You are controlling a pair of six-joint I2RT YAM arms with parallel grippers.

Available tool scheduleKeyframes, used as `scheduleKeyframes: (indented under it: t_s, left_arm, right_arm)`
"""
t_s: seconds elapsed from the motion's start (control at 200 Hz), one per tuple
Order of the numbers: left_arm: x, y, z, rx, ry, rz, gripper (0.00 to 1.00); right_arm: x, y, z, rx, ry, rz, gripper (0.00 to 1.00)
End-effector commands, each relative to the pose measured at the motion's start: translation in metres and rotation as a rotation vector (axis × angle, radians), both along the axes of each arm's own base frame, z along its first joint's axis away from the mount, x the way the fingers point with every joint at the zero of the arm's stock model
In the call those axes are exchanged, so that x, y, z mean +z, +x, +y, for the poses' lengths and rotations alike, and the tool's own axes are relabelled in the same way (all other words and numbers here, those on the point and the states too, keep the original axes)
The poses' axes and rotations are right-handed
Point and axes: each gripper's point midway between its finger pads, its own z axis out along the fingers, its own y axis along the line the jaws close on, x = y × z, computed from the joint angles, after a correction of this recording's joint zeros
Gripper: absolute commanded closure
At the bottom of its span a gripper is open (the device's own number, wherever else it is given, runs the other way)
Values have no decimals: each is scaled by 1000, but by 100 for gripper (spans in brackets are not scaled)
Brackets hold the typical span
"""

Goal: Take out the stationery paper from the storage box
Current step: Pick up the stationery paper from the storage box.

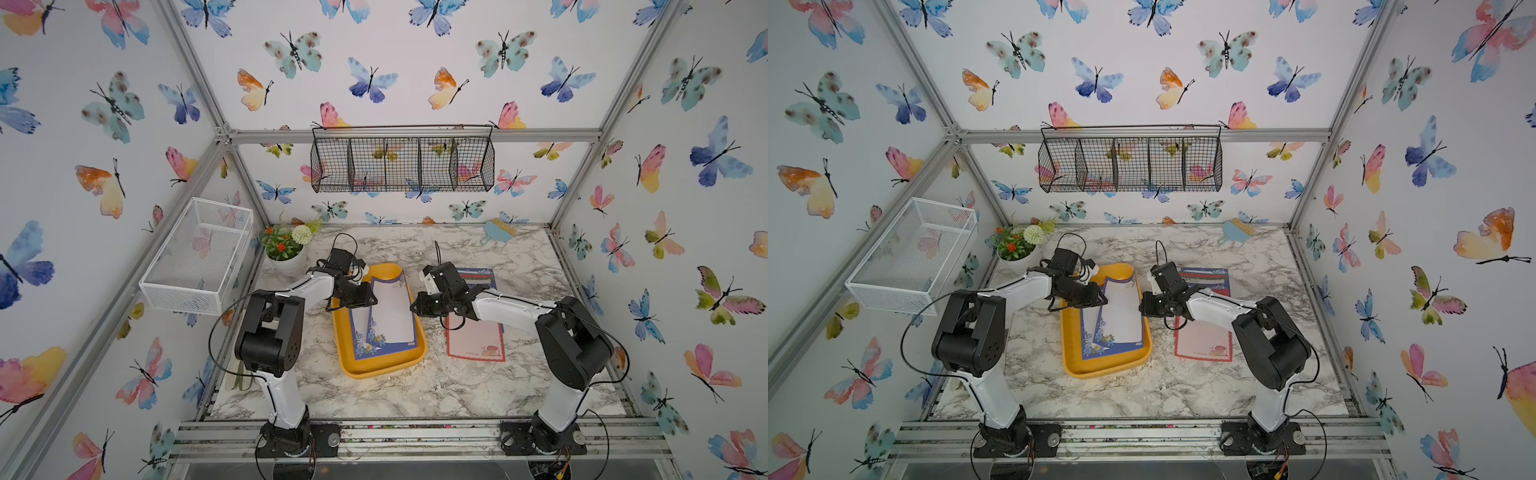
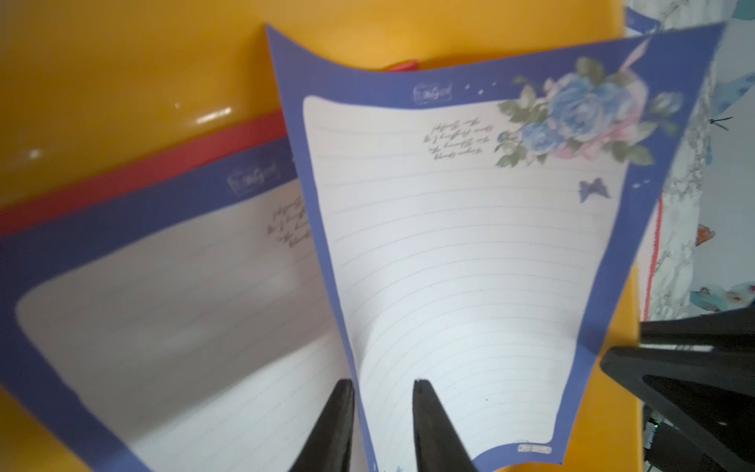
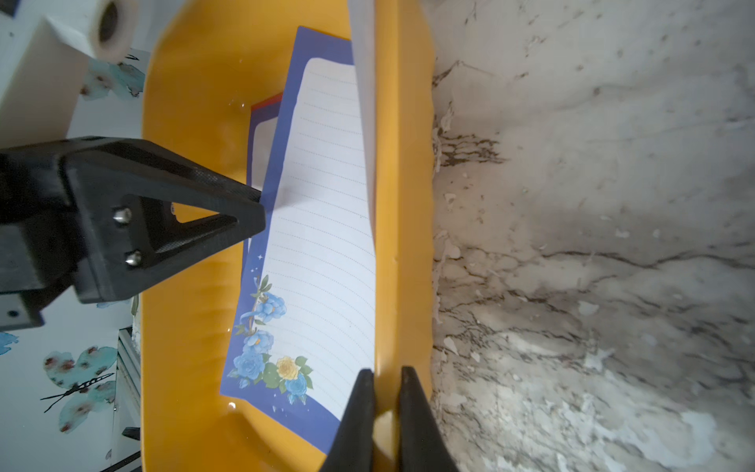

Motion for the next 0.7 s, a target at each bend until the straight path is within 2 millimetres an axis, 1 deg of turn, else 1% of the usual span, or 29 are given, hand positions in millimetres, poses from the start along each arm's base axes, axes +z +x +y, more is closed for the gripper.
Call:
scheduleKeyframes:
  t_s: [0.0, 0.06, 0.25, 0.29, 0.425, 0.546, 0.696]
  left_arm:
    - [20, -3, -9, -17, -88, -17, 71]
    - [21, -4, -10, -19, -98, -16, 72]
    - [23, -8, -19, -34, -161, 12, 71]
    - [22, -9, -19, -34, -165, 17, 70]
    - [17, -9, -17, -23, -154, 23, 65]
    - [7, -10, -16, -12, -140, 51, 61]
    - [0, -9, -14, -4, -128, 63, 59]
  right_arm:
    - [-13, -5, 2, 21, -6, 23, 88]
    - [-12, -5, 3, 23, 1, 23, 90]
    - [-9, -4, 5, 19, 12, 24, 90]
    - [-9, -4, 5, 18, 14, 23, 90]
    - [-7, -3, 6, 16, 19, 20, 89]
    - [-7, -3, 7, 17, 23, 23, 89]
    - [-7, -3, 8, 16, 29, 23, 89]
